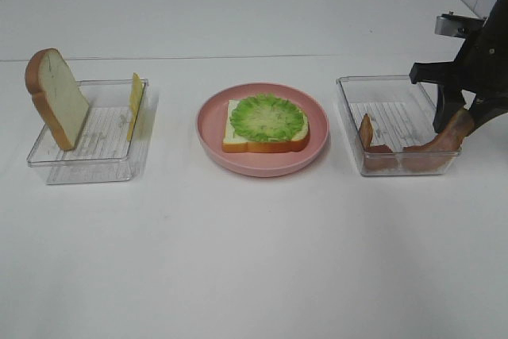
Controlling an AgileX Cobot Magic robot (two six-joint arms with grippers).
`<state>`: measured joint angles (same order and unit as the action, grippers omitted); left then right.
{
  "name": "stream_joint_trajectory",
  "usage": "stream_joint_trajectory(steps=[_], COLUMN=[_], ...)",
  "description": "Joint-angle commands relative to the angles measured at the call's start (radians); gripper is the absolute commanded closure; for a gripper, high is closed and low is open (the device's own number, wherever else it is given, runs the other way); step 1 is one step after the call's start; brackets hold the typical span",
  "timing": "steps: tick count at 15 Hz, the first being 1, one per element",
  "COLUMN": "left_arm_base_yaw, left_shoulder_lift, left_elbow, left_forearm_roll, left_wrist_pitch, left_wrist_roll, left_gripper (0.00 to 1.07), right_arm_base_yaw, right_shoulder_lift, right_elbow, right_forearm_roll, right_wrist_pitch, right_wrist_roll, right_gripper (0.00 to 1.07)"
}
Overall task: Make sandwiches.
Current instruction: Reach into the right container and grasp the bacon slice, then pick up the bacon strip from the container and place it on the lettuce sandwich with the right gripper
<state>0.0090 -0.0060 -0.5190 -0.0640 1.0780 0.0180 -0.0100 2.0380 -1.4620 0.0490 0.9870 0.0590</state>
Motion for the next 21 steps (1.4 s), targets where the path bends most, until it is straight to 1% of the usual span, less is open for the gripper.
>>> stream_joint_trajectory(steps=[1,3,5,6,7,10,11,13,14,15,16,17,18,19,20,21], left_arm_base_yaw=[0.001,0.001,0.001,0.001,0.001,0.001,0.001,0.001,0.001,0.001,0.001,0.001,0.001,0.001,0.001,0.001], left_shoulder_lift=[-0.016,-0.016,-0.016,-0.016,-0.016,-0.016,-0.016,-0.016,-0.016,-0.016,-0.016,-0.016,-0.016,-0.016,-0.016,-0.016], left_elbow=[0.003,0.003,0.003,0.003,0.003,0.003,0.003,0.003,0.003,0.003,0.003,0.003,0.003,0.003,0.003,0.003], left_forearm_roll=[-0.003,-0.003,-0.003,-0.003,-0.003,-0.003,-0.003,-0.003,-0.003,-0.003,-0.003,-0.003,-0.003,-0.003,-0.003,-0.003], left_wrist_pitch=[-0.008,-0.008,-0.008,-0.008,-0.008,-0.008,-0.008,-0.008,-0.008,-0.008,-0.008,-0.008,-0.008,-0.008,-0.008,-0.008], left_wrist_roll=[0.000,0.000,0.000,0.000,0.000,0.000,0.000,0.000,0.000,0.000,0.000,0.000,0.000,0.000,0.000,0.000], left_gripper=[0.06,0.06,0.06,0.06,0.06,0.06,0.06,0.06,0.06,0.06,0.06,0.06,0.06,0.06,0.06,0.06], right_arm_base_yaw=[-0.003,-0.003,-0.003,-0.003,-0.003,-0.003,-0.003,-0.001,-0.001,-0.001,0.000,0.000,0.000,0.026,0.043,0.088], right_shoulder_lift=[-0.001,-0.001,-0.001,-0.001,-0.001,-0.016,-0.054,-0.168,-0.196,-0.283,-0.327,-0.354,-0.356,-0.334,-0.325,-0.299], right_elbow=[0.005,0.005,0.005,0.005,0.004,0.003,0.003,0.003,0.003,0.003,0.002,0.002,0.001,0.001,0.001,0.001], right_forearm_roll=[-0.027,-0.042,-0.061,-0.072,-0.077,-0.077,-0.067,0.000,0.024,0.138,0.215,0.333,0.466,0.666,0.702,0.756], right_wrist_pitch=[0.004,0.016,0.025,0.026,0.029,0.019,0.018,0.019,0.018,-0.002,-0.032,-0.064,-0.077,-0.091,-0.104,-0.130], right_wrist_roll=[0.027,0.023,0.027,0.032,0.036,0.035,0.035,0.015,0.007,-0.033,-0.068,-0.119,-0.188,-0.295,-0.319,-0.336], right_gripper=[0.74,0.74,0.79,0.89,1.07,1.07,1.07,1.07,1.07,1.07,1.07,1.07,1.07,1.07,1.07,1.07])
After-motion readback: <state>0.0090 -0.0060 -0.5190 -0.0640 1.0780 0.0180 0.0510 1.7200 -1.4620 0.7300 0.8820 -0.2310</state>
